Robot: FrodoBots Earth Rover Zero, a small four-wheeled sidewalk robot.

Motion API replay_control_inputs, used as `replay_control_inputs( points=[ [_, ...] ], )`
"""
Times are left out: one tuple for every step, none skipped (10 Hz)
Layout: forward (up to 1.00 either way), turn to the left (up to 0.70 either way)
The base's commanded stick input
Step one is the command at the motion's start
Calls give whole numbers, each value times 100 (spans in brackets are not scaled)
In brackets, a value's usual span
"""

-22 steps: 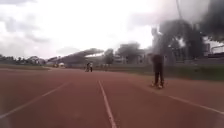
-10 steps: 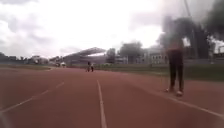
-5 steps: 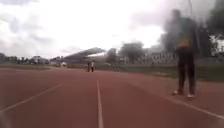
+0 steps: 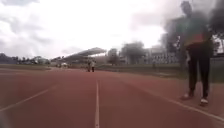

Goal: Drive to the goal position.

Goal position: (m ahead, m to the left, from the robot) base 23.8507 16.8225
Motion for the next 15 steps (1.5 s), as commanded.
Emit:
replay_control_inputs(
  points=[
    [70,0],
    [70,0],
    [70,0],
    [70,0],
    [70,0],
    [70,0],
    [70,0],
    [70,0],
    [70,0],
    [70,0],
    [70,0],
    [70,0],
    [70,0],
    [70,0],
    [70,0]
  ],
)
